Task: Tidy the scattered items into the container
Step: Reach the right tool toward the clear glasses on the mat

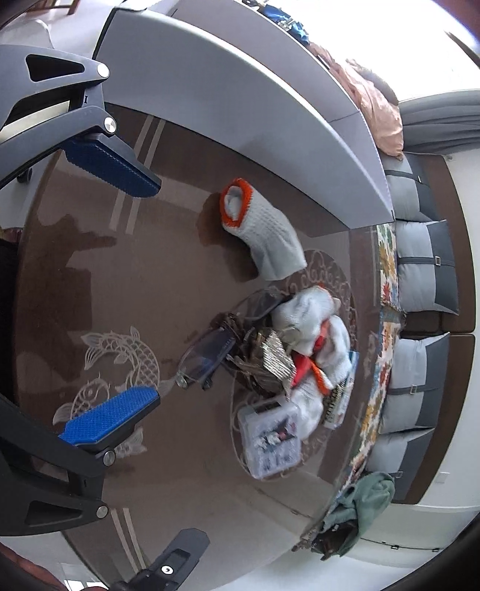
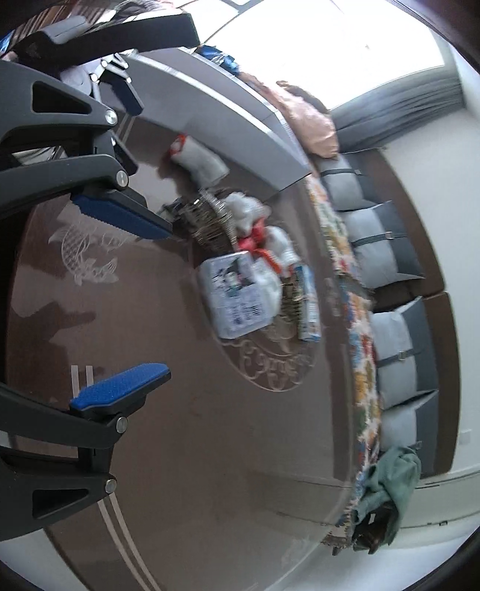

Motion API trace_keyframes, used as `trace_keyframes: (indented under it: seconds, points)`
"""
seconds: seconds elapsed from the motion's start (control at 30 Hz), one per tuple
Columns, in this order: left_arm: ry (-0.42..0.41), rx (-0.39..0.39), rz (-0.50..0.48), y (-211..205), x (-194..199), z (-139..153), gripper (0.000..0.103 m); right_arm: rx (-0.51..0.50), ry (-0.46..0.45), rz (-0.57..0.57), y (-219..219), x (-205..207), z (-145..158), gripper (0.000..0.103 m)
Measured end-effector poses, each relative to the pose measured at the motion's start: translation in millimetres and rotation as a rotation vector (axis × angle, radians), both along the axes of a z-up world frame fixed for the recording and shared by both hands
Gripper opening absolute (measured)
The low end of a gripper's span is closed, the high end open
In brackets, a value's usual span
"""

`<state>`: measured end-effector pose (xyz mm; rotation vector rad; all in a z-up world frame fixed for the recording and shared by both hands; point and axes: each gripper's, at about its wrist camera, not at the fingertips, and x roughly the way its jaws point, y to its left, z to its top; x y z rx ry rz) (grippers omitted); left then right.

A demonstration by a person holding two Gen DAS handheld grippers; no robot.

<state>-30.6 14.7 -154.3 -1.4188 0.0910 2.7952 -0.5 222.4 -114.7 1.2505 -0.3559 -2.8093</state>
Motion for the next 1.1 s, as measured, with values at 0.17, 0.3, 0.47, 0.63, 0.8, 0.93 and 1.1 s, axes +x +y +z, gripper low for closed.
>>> trace_keyframes:
  seconds: [0.17,0.3,0.47,0.63,0.8,0.93,1.1]
  points:
    - [-0.026,-0.021,0.002,1.0,-5.5,-15.9,0.103,0.12,-0.098,0.046,-12.4,-9.7,-30.6,0.071]
    - [-0.043,-0.007,0.0,0.1,-10.0,-24.1,0.103,0.149,-0.148,0.067,-19.7,-11.7,-43.4,0.071]
    - [-0.085,-0.011,-0.006,2.7,-13.6,-35.8,0.103,0.137,-0.164,0.057,-16.7,-11.6,-47.1,0.071]
    - [-0.089,0.019,0.001,-8.8,-11.5,-30.9,0.103,0.044,-0.149,0.105,-15.6,-11.4,-42.8,0.071]
    - [-0.108,0.06,0.008,-28.6,-5.5,-27.4,0.103,-0.029,-0.123,0.238,-37.2,-32.8,-35.8,0.071]
    - [-0.131,0.077,0.026,-40.6,-2.4,-30.0,0.103,-0.03,-0.093,0.344,-63.5,-54.8,-33.6,0.071]
    - [-0.129,0.083,0.027,-46.5,-0.1,-28.7,0.103,0.003,-0.094,0.488,-94.9,-77.7,-45.7,0.069]
